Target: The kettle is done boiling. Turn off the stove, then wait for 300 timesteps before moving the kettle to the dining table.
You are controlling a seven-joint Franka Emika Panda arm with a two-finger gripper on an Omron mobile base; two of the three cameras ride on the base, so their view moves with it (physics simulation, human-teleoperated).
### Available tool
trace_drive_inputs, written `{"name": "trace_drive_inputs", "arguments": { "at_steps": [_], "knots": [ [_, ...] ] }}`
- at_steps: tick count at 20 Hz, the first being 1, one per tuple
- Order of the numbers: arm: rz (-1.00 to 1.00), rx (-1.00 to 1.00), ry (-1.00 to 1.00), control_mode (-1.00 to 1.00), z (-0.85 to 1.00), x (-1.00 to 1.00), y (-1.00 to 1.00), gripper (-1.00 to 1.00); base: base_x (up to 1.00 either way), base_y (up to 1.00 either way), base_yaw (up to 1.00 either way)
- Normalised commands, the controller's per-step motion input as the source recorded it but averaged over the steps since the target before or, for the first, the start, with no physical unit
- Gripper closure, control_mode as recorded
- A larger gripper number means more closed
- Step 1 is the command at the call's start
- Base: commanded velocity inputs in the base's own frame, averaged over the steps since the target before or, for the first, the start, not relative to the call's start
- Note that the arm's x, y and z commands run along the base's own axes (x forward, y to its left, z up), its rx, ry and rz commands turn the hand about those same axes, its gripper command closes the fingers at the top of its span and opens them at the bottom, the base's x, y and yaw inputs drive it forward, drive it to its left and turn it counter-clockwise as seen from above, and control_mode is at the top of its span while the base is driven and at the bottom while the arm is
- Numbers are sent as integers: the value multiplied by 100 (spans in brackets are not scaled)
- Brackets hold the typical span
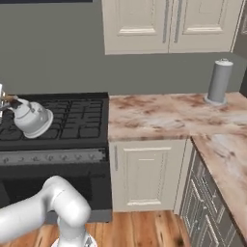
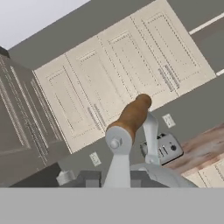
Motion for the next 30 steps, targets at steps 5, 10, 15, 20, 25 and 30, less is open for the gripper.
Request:
{"name": "trace_drive_inputs", "arguments": {
  "at_steps": [5,10,15,20,25,30],
  "knots": [
    [0,0,0,100,0,0,0,100,-47,29,-53],
    [0,0,0,100,0,0,0,100,-53,19,-59],
    [0,0,0,100,0,0,0,100,-45,27,-58],
    [0,0,0,100,0,0,0,100,-41,34,-55],
    [0,0,0,100,0,0,0,100,-38,35,-55],
    [0,0,0,100,0,0,0,100,-41,28,-57]
  ]
}}
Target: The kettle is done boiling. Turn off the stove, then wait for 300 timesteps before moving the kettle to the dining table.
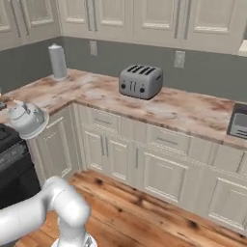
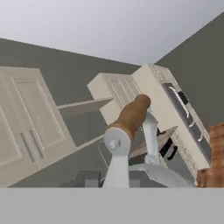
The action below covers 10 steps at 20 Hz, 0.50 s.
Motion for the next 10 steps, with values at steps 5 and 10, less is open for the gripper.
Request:
{"name": "trace_drive_inputs", "arguments": {
  "at_steps": [5,10],
  "knots": [
    [0,0,0,100,0,0,0,100,-40,21,-58],
    [0,0,0,100,0,0,0,100,-33,11,-59]
  ]
}}
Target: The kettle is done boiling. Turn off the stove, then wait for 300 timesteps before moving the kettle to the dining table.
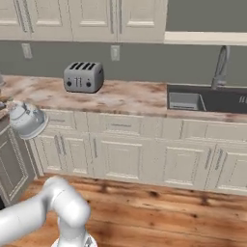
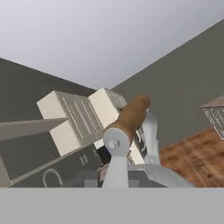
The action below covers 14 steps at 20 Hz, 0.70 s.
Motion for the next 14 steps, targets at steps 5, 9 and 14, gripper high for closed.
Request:
{"name": "trace_drive_inputs", "arguments": {
  "at_steps": [5,9,14],
  "knots": [
    [0,0,0,100,0,0,0,100,-28,9,-58],
    [0,0,0,100,0,0,0,100,-22,4,-58],
    [0,0,0,100,0,0,0,100,-21,3,-58]
  ]
}}
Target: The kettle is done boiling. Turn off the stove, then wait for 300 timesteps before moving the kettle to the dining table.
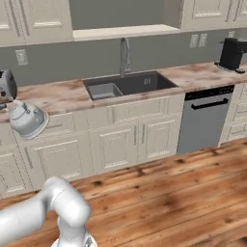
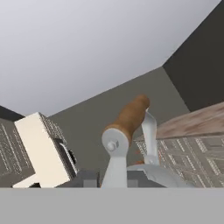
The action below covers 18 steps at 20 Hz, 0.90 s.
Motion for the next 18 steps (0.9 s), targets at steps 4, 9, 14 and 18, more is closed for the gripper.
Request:
{"name": "trace_drive_inputs", "arguments": {
  "at_steps": [4,9,14,18],
  "knots": [
    [0,0,0,100,0,0,0,100,-16,0,-56],
    [0,0,0,100,0,0,0,100,-14,0,-56],
    [0,0,0,100,0,0,0,100,-11,0,-55],
    [0,0,0,100,0,0,0,100,-4,0,-54]
  ]
}}
